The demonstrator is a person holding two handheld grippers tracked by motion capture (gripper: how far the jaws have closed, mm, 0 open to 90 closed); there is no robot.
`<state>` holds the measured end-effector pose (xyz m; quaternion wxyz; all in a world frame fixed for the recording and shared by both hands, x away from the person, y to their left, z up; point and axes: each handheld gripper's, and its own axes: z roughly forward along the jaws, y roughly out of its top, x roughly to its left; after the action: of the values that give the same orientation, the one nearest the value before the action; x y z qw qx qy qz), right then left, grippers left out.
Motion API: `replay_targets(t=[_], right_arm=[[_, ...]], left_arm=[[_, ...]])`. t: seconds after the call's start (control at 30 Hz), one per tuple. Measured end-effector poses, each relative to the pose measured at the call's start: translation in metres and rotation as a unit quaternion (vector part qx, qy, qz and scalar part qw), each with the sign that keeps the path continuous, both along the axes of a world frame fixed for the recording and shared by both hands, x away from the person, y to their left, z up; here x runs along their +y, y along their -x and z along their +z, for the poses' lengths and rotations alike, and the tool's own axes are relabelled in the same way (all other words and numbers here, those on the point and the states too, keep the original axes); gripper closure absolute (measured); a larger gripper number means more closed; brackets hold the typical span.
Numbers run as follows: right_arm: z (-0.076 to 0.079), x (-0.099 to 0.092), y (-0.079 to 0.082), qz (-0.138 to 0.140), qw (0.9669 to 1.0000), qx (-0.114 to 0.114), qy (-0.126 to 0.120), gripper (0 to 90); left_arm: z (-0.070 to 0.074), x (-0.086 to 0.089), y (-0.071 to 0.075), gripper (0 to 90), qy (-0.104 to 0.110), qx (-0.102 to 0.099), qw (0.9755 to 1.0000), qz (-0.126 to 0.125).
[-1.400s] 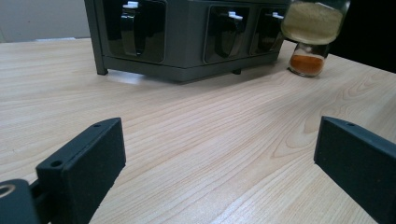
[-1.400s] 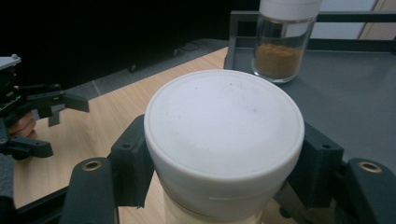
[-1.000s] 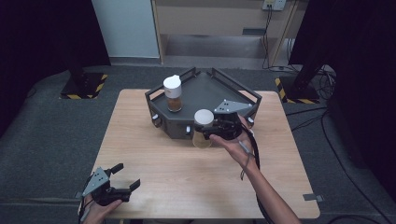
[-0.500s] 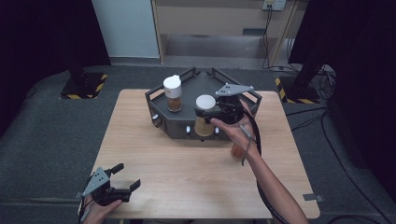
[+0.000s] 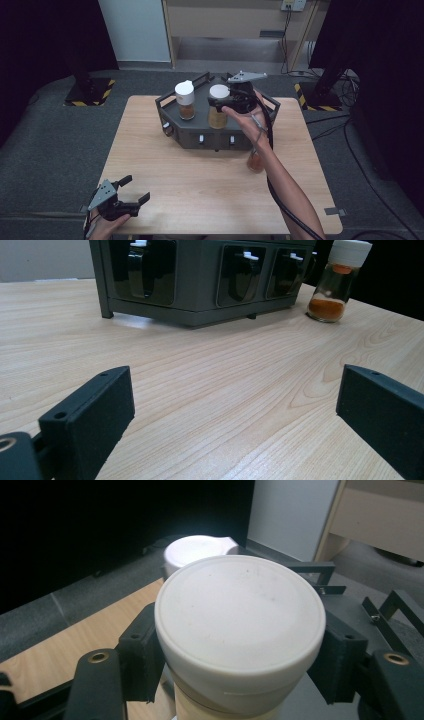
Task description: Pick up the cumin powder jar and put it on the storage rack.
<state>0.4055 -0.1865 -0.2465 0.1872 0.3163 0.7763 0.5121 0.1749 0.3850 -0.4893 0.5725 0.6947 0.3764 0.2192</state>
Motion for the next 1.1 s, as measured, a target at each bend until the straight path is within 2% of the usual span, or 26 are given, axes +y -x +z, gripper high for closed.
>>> replay_targets(t=[0.33,0.53,0.87,1.1], right_arm=[[-0.013,0.012,-0.023,-0.041,0.9991,0.014,0.000,33.4],[-0.018,0.021,-0.032,-0.060,0.9981,0.010,0.010,33.3],[-0.025,0.031,-0.045,-0.075,0.9969,0.015,0.019,33.4],[-0.029,0.035,-0.051,-0.076,0.9968,0.015,0.022,33.4]], left_arm=[[0.000,0.000,0.001,0.8,-0.002,-0.001,1.0000,0.000],[0.001,0.000,0.001,0.8,-0.003,-0.001,1.0000,0.000],[0.000,0.000,0.002,0.8,-0.001,-0.002,1.0000,0.000],[0.000,0.001,0.001,0.8,-0.002,0.000,1.0000,-0.001]])
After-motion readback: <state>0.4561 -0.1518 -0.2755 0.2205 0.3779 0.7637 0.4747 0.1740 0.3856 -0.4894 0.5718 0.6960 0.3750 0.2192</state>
